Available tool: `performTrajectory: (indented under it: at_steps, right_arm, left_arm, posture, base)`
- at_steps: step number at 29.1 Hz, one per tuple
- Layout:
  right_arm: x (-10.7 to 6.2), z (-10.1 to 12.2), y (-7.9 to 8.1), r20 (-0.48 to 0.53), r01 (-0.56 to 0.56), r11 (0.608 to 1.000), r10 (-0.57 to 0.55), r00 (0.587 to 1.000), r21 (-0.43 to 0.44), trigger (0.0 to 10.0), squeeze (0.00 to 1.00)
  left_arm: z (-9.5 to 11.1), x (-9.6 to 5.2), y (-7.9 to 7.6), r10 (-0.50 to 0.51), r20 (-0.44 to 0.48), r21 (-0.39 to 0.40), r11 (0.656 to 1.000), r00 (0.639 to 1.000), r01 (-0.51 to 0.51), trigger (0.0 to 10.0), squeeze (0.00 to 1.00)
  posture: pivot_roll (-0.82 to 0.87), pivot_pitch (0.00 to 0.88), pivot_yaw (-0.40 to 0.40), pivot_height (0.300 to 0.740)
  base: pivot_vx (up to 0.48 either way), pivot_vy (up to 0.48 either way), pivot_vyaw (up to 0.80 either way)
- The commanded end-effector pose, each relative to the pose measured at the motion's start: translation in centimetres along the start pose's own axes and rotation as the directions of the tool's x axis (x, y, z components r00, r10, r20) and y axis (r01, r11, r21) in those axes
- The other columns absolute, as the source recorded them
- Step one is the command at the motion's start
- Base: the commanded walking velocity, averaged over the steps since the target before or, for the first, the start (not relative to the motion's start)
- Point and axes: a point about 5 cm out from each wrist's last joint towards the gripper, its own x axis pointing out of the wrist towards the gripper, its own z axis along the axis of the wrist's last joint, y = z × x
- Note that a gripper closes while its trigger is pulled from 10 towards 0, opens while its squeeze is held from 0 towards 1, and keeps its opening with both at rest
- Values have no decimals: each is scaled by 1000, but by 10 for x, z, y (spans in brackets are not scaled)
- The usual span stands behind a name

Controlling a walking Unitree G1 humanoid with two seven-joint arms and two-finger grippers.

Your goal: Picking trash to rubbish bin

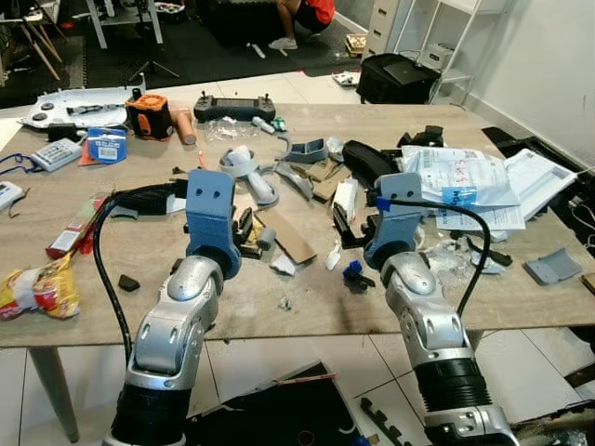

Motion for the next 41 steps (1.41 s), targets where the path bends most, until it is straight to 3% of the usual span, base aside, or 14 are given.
performTrajectory:
  at_steps: [1,8,16,17,24,26,29,33,35,41]
  right_arm:
    - [1,-1,-4,-25,6,1000,-6,1000,10,10000,0]
    - [0,0,-16,-61,42,999,-42,997,4,10000,0]
    - [-4,-1,-27,-94,72,997,-72,993,-7,10000,0]
    - [-5,-1,-28,-98,70,998,-70,993,-11,10000,0]
    - [-10,0,-31,-103,94,996,-94,990,-7,10000,0]
    - [-12,2,-35,-104,106,994,-106,989,-9,10000,0]
    - [-14,3,-37,-103,111,994,-111,988,-8,10000,0]
    - [-15,4,-37,-103,111,994,-112,988,-8,10000,0]
    - [-16,4,-38,-109,108,994,-109,988,-8,10000,0]
    - [-15,5,-37,-113,103,995,-104,988,-12,10000,0]
  left_arm:
    - [-3,0,3,0,-21,17,1000,1000,1,10000,0]
    - [-7,-2,3,-26,-51,56,998,998,28,10000,0]
    - [-6,12,-3,-80,-99,77,993,992,88,10000,0]
    - [-6,15,-3,-92,-108,85,991,990,102,10000,1000]
    - [-1,37,-7,-190,-147,85,975,971,203,10000,1000]
    - [6,54,-17,-283,-165,67,953,945,297,10000,1000]
    - [6,64,-25,-344,-236,91,923,909,373,10000,1000]
    - [2,68,-27,-356,-283,100,912,890,397,10000,1000]
    - [-4,76,-32,-380,-384,65,898,841,435,10000,1000]
    - [-10,78,-30,-384,-469,89,875,795,475,10000,1000]
  posture:
    - [131,138,-44,740]
    - [132,152,-37,740]
    - [126,170,-34,740]
    - [120,168,-21,740]
    - [111,165,8,740]
    - [96,166,18,740]
    - [92,167,20,740]
    - [89,171,19,740]
    - [88,170,15,740]
    - [84,170,19,740]
  base:
    - [0,0,0]
    - [0,0,0]
    - [0,0,0]
    - [0,0,0]
    - [0,0,0]
    - [0,0,0]
    - [0,0,0]
    - [0,0,0]
    - [0,0,0]
    - [0,0,0]
